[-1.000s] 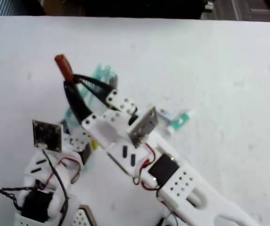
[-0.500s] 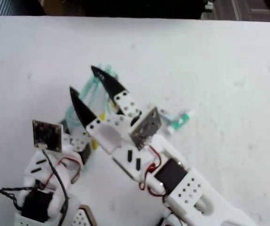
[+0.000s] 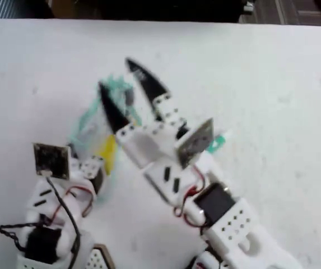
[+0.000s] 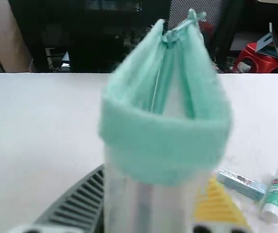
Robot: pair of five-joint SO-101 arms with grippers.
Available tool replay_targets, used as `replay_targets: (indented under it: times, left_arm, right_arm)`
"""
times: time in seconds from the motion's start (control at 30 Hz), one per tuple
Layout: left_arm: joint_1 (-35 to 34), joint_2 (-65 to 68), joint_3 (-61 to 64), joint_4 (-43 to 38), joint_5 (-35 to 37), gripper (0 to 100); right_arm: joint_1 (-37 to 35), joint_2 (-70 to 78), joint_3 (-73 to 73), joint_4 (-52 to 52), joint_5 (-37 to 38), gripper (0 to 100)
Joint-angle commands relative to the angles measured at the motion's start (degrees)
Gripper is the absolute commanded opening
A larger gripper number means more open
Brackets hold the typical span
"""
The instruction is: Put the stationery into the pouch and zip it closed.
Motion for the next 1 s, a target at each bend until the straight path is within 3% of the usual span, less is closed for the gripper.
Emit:
replay_targets:
  times: [0.0,0.27,0.57,0.73,0.97]
  left_arm:
    - [-4.5,0.0,-0.7,-1.3,-0.4,11]
    - [-8.6,0.0,-0.5,-2.2,0.0,2]
    - [-8.3,0.0,-0.4,-2.3,-0.4,3]
    - [-8.3,0.0,0.5,-2.3,-0.3,3]
    - [-8.4,0.0,1.0,-3.1,0.0,2]
  right_arm:
    - [6.3,-0.6,-5.5,9.5,-0.4,19.0]
    - [17.0,10.9,-13.2,25.3,0.1,19.0]
    - [13.8,37.9,-26.7,44.3,0.1,19.0]
    - [10.3,45.8,-27.4,45.2,0.2,19.0]
    - [10.9,55.6,-27.7,42.8,0.3,19.0]
